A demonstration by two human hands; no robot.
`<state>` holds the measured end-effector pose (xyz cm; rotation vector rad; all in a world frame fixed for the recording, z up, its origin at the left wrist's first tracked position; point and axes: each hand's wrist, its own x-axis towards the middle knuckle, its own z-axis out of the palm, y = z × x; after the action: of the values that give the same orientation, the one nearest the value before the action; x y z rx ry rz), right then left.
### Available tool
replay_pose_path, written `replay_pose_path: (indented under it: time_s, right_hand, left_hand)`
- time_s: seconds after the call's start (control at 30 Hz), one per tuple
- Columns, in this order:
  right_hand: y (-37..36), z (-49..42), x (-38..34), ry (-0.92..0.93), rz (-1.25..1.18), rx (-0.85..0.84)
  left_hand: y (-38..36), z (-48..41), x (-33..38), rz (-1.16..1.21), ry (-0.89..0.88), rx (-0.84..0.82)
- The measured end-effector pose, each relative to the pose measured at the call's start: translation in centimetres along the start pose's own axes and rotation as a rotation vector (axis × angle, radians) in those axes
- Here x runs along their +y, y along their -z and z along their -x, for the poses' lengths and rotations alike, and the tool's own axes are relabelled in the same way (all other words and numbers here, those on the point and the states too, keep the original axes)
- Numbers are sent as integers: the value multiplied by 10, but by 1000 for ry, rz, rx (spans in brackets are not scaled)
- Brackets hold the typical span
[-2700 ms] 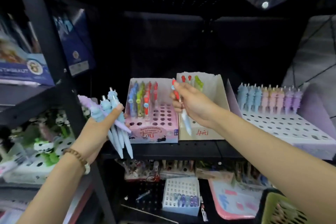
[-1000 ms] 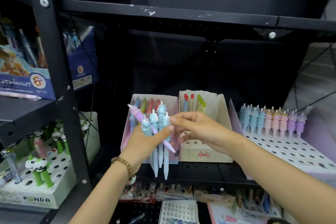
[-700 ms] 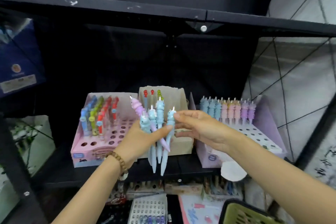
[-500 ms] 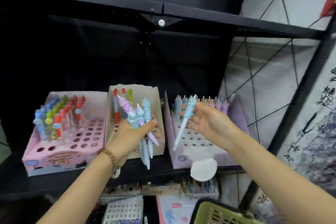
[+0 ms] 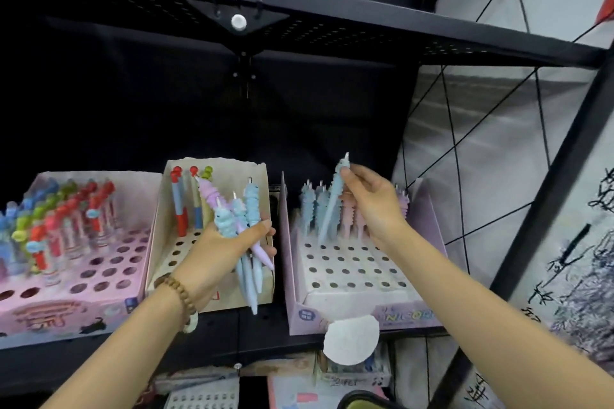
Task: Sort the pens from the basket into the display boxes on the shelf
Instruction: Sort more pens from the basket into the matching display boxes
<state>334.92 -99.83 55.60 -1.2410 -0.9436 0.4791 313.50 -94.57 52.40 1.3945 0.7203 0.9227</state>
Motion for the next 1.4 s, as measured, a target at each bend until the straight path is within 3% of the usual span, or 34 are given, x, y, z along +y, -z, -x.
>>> replay_pose_path:
  time_s: [0.57,0.7,0.83,0.97,1.1,1.17,1.23,1.3,1.4]
  right_hand:
    - [-13,-11,17,56,21,79]
    - [-11,-6,28,-19,92,-43]
    - [-10,-9,25,-14,237,-115]
    - [-19,-5,24,45,577,-240]
    - [-20,0,20,-39,528,-253]
    - [-18,6,13,66,581,-184]
    - [-18,16,4,127,450,-84]
    - [-20,29,-5,1,247,-174]
    - [-22,45,-11,-176,137,-367]
  left_hand:
    - [10,1,-6,18,-12,-48]
    - [11,2,-4,21,-10,-46]
    - [9,1,-4,15,-24,-65]
    - [9,0,-6,-16,-24,-74]
    - [8,0,-9,-16,1,-63]
    - [6,2,-8,-1,10,-65]
    - [2,5,-8,30,26,-64]
    - [-5,6,-6,67,39,-58]
    - [-19,8,-3,50,30,-112]
